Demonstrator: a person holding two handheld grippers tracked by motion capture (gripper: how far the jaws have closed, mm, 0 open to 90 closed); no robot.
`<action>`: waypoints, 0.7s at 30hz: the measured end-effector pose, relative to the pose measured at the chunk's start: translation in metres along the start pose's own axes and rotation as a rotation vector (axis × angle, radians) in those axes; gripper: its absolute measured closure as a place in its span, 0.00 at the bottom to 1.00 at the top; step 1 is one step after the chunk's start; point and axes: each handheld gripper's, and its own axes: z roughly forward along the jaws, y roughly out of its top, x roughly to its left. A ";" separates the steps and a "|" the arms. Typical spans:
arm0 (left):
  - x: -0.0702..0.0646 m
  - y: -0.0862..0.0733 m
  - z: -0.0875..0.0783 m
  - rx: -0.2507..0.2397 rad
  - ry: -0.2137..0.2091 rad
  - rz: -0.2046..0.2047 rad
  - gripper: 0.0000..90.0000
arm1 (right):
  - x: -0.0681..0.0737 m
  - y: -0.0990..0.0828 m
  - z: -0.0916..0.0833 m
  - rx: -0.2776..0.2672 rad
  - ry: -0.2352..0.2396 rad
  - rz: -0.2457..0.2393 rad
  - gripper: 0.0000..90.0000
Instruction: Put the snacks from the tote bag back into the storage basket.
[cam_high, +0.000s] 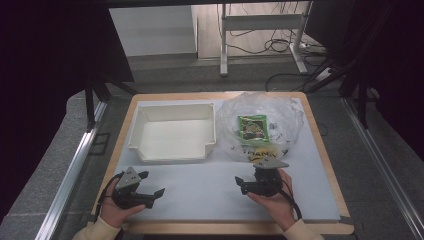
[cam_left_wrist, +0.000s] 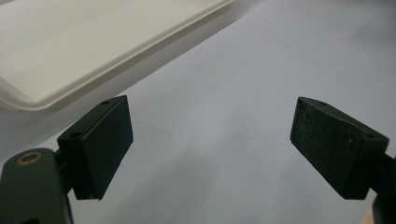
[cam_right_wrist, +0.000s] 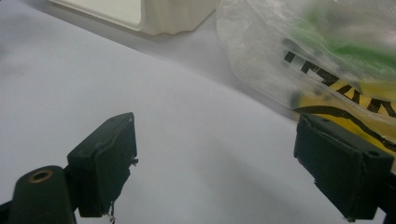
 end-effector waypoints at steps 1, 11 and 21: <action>0.000 0.000 0.000 0.000 0.000 0.000 0.15 | 0.000 0.000 0.000 -0.001 0.003 -0.001 0.15; 0.001 0.000 -0.001 0.002 0.001 -0.001 0.15 | 0.002 0.007 -0.007 -0.026 0.027 -0.004 0.17; 0.001 0.000 0.000 0.007 0.006 -0.003 0.15 | 0.007 0.021 -0.013 -0.052 0.029 -0.027 0.18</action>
